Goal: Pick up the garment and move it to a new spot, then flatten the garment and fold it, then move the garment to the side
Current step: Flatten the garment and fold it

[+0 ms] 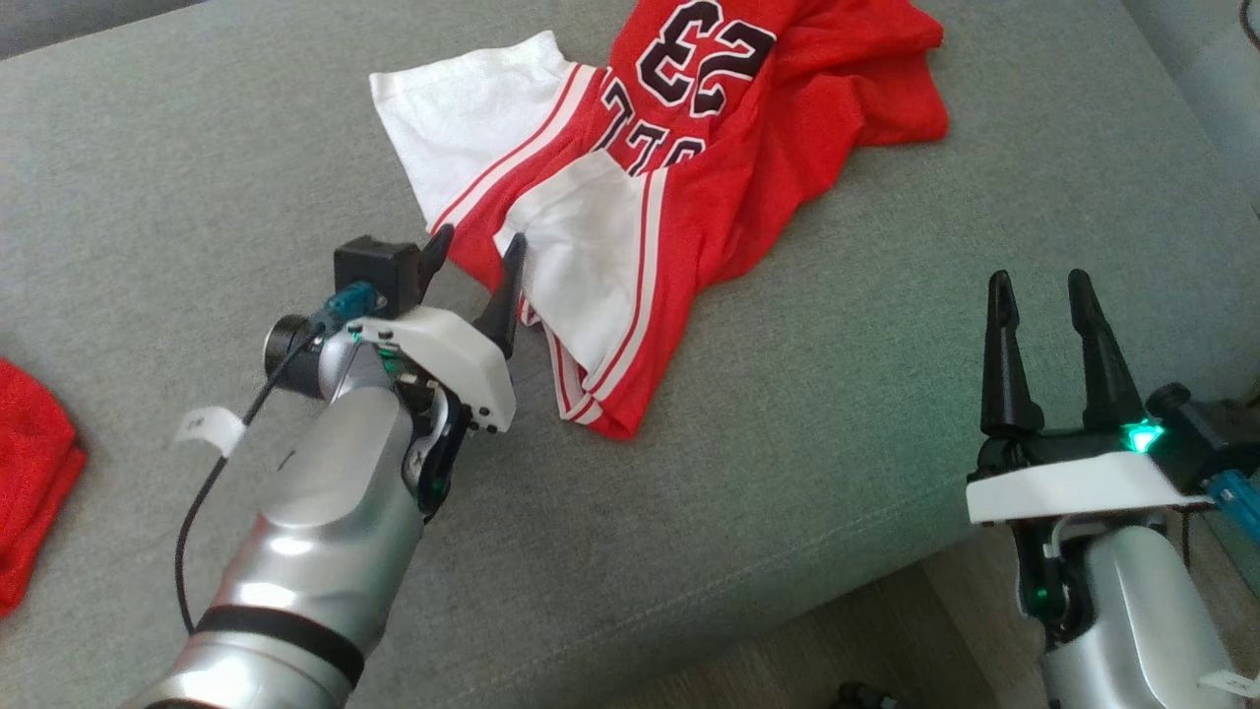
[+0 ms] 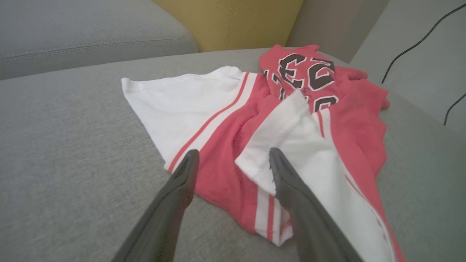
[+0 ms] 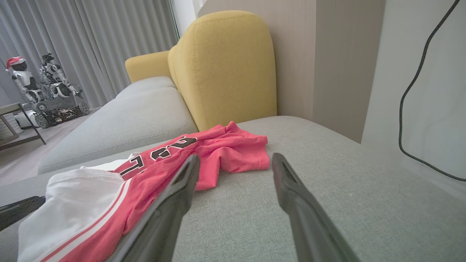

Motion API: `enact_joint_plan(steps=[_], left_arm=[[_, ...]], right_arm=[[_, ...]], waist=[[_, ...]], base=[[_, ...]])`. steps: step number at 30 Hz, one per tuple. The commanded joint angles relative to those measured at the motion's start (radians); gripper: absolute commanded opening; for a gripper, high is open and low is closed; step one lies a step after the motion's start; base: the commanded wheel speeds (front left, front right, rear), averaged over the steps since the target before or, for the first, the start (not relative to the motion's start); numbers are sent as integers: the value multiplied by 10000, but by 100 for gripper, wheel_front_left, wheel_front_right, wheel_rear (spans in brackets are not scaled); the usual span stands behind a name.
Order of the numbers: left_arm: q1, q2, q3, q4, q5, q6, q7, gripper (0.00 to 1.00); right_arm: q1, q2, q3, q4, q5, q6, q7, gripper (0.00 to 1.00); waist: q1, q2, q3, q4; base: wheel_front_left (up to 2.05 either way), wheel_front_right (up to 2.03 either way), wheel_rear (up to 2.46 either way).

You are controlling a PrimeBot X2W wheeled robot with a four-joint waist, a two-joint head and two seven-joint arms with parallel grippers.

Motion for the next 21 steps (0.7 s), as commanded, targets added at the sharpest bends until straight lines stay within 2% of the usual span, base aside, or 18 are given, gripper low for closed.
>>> enact_joint_plan(steps=[1, 7, 20, 21], left_arm=[[-500, 101, 219, -303, -167, -172, -114, 100], [-587, 91, 81, -408, -329, -391, -124, 100], [-600, 87, -512, -406, -396, -384, -127, 100], [-618, 87, -536, -409, -413, -370, -127, 41]], right_arm=[[-256, -26, 183, -216, 72, -7, -123, 100], [-331, -26, 214, -171, 139, -7, -129, 100], [-378, -26, 234, -106, 227, -7, -131, 100], [-394, -26, 229, -102, 239, -7, -131, 100]], waist=[[0, 0, 43, -46], [0, 0, 130, -175], [0, 0, 144, -279], [0, 0, 159, -273]], base=[[0, 0, 0], [0, 0, 0], [0, 0, 0], [0, 0, 0]])
